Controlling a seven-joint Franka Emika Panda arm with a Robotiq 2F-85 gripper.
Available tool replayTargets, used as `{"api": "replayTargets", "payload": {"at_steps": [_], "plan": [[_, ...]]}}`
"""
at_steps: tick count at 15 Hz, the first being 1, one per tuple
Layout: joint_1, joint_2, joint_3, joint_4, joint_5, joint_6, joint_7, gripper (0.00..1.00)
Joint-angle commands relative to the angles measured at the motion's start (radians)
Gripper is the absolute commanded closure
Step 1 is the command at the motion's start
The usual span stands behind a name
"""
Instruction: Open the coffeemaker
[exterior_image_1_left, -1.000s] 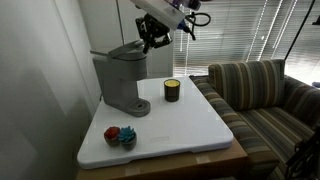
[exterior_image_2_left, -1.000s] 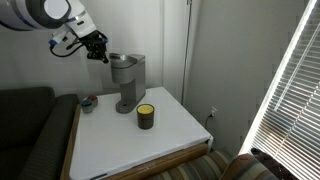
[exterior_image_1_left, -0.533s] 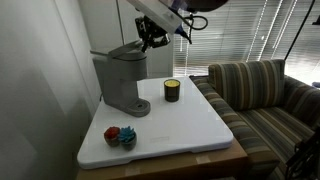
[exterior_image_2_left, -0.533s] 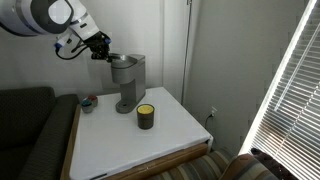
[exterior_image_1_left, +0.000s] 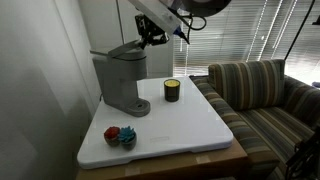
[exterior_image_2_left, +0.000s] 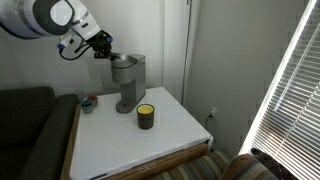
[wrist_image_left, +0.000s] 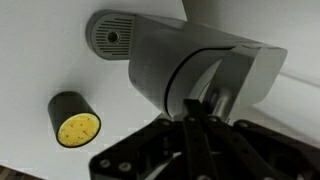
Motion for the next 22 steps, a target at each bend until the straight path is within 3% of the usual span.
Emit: {"api": "replayTargets", "payload": {"at_steps": [1,14,22], "plan": [[0.025,0.022,-0.032,0.022,-0.012,0.040,0.021,1.00],[0.072,0.012,-0.099,0.118,-0.027,0.007,-0.021,1.00],[0.037,0.037,-0.049,0.206,0.008,0.011,-0.083,1.00]]}}
